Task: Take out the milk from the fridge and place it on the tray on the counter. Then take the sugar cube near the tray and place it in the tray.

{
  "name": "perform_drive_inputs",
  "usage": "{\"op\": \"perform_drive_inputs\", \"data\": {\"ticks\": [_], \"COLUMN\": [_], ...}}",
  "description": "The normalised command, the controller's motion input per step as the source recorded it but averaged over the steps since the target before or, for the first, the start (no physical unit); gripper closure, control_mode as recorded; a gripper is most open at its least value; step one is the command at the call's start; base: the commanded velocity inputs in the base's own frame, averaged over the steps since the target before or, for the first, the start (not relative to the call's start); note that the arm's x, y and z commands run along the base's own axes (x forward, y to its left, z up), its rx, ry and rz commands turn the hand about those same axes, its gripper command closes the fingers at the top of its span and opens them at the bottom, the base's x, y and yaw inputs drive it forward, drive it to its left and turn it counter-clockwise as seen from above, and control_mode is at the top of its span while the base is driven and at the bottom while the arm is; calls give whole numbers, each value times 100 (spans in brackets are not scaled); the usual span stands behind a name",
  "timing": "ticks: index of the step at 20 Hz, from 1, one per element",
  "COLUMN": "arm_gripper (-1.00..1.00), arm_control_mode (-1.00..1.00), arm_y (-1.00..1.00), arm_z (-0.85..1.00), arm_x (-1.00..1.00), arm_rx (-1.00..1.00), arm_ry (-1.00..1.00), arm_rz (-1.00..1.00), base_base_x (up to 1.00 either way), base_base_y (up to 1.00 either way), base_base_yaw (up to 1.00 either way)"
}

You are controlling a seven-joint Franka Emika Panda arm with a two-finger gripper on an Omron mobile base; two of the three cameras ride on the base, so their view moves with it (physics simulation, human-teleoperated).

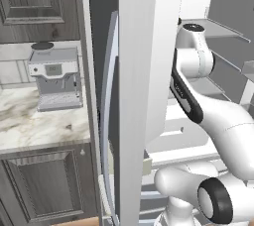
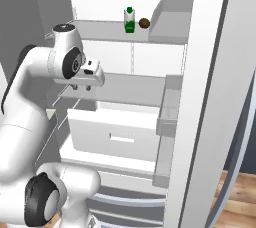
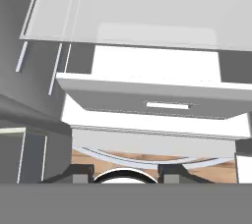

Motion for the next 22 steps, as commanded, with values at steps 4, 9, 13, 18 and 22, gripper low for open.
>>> {"op": "perform_drive_inputs", "data": {"ticks": [4,9,13,18,22], "arm_gripper": [-100,-100,-100,-100,-100], "arm_control_mode": [-100,-100,-100,-100,-100], "arm_y": [0,-5,-12,-23,-35], "arm_z": [0,0,12,34,51], "arm_x": [-37,-72,-31,0,0], "arm_rx": [0,0,0,0,5], "arm_ry": [0,0,-21,-33,-15], "arm_rz": [0,-1,0,3,1], "base_base_x": [0,0,0,0,0], "base_base_y": [0,0,0,0,0], "base_base_yaw": [0,0,0,0,0]}}
